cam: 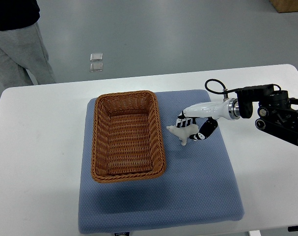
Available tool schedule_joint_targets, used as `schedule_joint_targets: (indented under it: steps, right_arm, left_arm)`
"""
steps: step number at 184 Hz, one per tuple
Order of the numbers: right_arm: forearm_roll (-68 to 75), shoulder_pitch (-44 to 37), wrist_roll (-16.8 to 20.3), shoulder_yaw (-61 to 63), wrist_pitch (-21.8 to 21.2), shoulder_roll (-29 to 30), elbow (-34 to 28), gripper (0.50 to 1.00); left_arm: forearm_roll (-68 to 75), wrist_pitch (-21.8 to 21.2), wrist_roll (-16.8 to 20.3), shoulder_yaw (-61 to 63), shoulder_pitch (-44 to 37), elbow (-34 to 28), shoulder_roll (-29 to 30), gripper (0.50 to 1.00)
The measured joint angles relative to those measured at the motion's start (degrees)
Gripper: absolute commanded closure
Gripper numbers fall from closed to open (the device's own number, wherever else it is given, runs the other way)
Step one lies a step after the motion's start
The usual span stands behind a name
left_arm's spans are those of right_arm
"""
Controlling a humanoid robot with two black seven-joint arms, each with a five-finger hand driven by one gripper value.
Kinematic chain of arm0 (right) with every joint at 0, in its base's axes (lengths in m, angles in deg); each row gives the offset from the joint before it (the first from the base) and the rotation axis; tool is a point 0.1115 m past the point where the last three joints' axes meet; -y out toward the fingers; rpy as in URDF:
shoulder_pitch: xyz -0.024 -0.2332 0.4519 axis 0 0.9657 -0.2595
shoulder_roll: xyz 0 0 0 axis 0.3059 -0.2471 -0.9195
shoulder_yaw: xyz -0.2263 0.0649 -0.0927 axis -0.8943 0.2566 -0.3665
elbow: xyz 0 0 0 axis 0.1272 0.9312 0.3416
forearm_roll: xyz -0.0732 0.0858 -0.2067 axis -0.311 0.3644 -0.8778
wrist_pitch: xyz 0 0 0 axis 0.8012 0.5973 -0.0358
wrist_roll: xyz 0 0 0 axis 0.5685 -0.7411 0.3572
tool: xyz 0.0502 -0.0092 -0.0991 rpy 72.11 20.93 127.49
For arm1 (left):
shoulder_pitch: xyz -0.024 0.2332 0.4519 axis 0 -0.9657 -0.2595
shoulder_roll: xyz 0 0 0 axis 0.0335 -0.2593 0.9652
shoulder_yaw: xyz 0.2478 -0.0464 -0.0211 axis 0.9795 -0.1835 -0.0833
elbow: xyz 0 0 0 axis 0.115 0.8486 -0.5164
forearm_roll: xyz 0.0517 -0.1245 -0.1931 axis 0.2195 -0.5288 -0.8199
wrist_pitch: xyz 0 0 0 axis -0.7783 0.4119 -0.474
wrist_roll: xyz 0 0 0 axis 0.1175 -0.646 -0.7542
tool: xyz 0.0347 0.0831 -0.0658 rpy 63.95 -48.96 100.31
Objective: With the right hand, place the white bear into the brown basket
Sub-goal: 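Lower the right hand around the white polar bear and close fingers, then lift the bear with the right hand and carry it over the basket, then lower the bear into the basket and open the right hand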
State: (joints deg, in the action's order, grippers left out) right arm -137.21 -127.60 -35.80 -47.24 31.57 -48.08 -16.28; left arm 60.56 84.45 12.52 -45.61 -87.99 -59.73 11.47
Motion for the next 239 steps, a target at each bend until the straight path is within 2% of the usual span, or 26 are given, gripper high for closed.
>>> schedule_joint_targets:
  steps: [57, 111, 148, 198, 239]
  right_arm:
    - [0.8, -1.63, -0.26, 2.12, 0.03, -1.45, 0.08, 1.0]
    - [0.8, -9.54, 0.14, 2.88, 0.07, 0.04, 1.3, 1.0]
    - [0.56, -12.9, 0.32, 2.9, 0.65, 7.55, 4.25, 1.0]
    - [-0.04, -12.99, 0.33, 2.61, 2.61, 20.08, 7.34, 1.0]
    - [-1.25, -10.71, 0.33, 1.66, 3.46, 27.52, 14.73, 1.0]
  left_arm:
    - [0.0, 0.0, 0.0, 0.0, 0.0, 0.0, 0.0, 0.5]
    - [0.0, 0.0, 0.0, 0.07, 0.0, 0.0, 0.0, 0.5]
    - [0.0, 0.0, 0.0, 0.09, 0.0, 0.0, 0.0, 0.5]
    - [0.0, 0.0, 0.0, 0.09, 0.0, 0.0, 0.0, 0.5]
    - [0.0, 0.0, 0.0, 0.02, 0.0, 0.0, 0.0, 0.5]
